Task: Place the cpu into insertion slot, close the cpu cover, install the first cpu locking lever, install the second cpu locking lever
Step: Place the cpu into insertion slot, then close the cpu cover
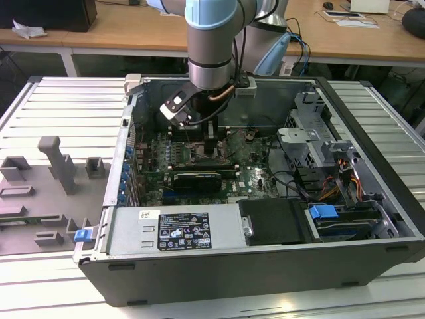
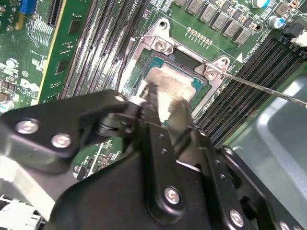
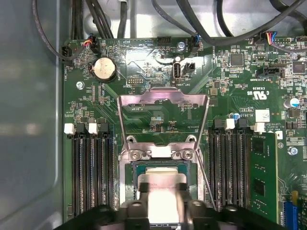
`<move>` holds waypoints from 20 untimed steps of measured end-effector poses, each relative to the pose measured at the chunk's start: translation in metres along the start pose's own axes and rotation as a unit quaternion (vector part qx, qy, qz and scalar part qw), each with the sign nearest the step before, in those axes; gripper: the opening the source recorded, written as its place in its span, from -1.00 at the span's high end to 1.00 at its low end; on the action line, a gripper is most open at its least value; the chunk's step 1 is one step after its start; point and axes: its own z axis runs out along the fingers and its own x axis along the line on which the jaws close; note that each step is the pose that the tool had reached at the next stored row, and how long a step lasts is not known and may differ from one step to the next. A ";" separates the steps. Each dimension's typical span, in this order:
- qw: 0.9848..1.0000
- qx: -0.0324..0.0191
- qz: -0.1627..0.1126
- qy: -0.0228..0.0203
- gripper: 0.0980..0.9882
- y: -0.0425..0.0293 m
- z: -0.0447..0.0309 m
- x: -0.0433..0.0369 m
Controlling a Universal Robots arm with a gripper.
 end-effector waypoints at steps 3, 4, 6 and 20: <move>1.000 0.000 0.000 0.000 0.86 0.0000 -0.0007 0.0000; 1.000 0.000 0.000 0.000 0.86 0.0000 -0.0009 0.0000; 1.000 0.000 0.000 0.000 0.86 0.0001 -0.0015 0.0000; 1.000 0.000 0.000 0.000 0.86 0.0008 -0.0154 0.0001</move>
